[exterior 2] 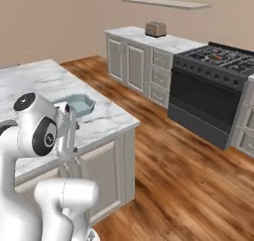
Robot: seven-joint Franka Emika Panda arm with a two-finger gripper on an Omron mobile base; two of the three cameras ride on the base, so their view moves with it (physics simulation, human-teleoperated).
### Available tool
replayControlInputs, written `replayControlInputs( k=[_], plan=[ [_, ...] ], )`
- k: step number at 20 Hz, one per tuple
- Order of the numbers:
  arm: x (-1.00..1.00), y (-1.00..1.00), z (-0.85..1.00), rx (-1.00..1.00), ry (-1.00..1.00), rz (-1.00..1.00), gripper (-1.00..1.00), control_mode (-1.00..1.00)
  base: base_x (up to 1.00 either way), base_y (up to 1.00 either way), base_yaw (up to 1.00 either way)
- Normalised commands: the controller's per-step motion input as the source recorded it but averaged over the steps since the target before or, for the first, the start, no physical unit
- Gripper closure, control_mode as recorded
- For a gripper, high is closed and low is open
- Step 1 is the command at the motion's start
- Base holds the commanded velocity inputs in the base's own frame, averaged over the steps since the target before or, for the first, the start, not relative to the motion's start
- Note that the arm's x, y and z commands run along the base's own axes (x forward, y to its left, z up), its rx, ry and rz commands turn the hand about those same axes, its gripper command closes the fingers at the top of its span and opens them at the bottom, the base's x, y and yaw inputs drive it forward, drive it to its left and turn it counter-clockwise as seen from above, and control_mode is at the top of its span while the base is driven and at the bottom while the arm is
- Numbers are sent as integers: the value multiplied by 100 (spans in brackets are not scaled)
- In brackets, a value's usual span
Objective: Place the cold items (bell pepper and kiwi) from the fridge in one tupperware on the dining counter. Place the warm items (hot dog and kebab skewer) in the stove area in another tupperware.
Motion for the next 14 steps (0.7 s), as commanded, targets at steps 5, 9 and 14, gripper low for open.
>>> replayControlInputs(
  k=[5, 9, 14],
  plan=[
    [0, 0, 0, 0, 0, 0, -100, 100, 54, -72, -62],
    [0, 0, 0, 0, 0, 0, -100, 100, 67, -92, -48],
    [0, 0, 0, 0, 0, 0, -100, 100, 77, -77, -46]
  ],
)
